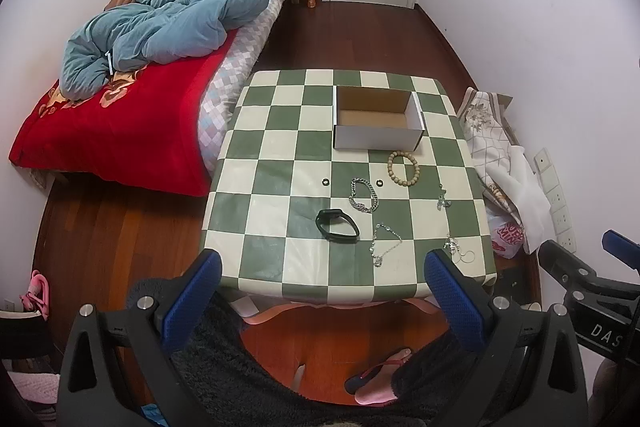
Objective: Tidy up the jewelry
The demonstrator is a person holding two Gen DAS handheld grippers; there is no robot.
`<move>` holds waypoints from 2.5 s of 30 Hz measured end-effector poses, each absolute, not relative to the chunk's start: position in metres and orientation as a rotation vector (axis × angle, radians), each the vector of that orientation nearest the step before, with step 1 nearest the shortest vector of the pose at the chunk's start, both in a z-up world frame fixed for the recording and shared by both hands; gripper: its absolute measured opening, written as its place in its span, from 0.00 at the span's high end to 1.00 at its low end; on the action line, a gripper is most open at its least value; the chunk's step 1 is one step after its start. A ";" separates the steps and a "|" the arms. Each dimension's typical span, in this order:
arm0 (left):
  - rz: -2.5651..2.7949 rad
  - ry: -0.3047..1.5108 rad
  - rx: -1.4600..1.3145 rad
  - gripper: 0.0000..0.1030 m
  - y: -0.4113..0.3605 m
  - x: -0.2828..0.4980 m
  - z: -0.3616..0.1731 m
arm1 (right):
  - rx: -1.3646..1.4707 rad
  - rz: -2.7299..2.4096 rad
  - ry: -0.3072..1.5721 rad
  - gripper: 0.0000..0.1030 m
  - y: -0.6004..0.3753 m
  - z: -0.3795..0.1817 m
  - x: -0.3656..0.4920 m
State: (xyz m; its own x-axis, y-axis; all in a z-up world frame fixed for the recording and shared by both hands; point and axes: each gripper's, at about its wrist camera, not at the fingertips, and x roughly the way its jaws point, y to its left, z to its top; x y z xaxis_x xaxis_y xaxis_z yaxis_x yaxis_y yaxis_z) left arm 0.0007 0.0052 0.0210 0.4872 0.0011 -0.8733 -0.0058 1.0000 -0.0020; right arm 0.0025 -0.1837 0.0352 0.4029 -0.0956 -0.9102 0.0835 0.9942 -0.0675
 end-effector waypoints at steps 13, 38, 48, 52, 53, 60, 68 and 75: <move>0.001 1.060 -0.005 0.00 0.005 0.001 0.021 | -0.009 -0.118 1.145 0.00 -0.182 0.035 0.002; -0.043 1.287 0.131 0.00 -0.046 0.096 -0.169 | 0.057 -0.249 1.379 0.05 -0.273 -0.172 0.088; -0.135 1.401 0.170 0.10 -0.087 0.101 -0.236 | 0.104 -0.186 1.536 0.17 -0.280 -0.254 0.097; -0.150 1.418 0.157 0.10 -0.092 0.102 -0.247 | 0.105 -0.157 1.549 0.17 -0.279 -0.261 0.097; -0.152 1.421 0.155 0.10 -0.093 0.103 -0.248 | 0.104 -0.150 1.550 0.17 -0.279 -0.263 0.098; -0.170 1.444 0.148 0.21 -0.095 0.106 -0.258 | 0.113 -0.123 1.559 0.19 -0.282 -0.269 0.105; -0.182 1.400 0.157 0.32 -0.107 0.110 -0.257 | 0.124 -0.081 1.550 0.22 -0.281 -0.274 0.109; -0.181 1.385 0.165 0.88 -0.101 0.119 -0.247 | 0.066 -0.076 1.529 0.23 -0.269 -0.275 0.112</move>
State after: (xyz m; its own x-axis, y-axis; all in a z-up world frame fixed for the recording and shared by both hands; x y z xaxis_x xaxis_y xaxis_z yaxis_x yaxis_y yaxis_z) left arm 0.1192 -0.1008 -0.2466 0.1750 -0.0303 -0.9841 0.2230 0.9748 0.0096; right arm 0.1125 -0.2692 -0.2747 0.0403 -0.0082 -0.9992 0.0905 0.9959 -0.0045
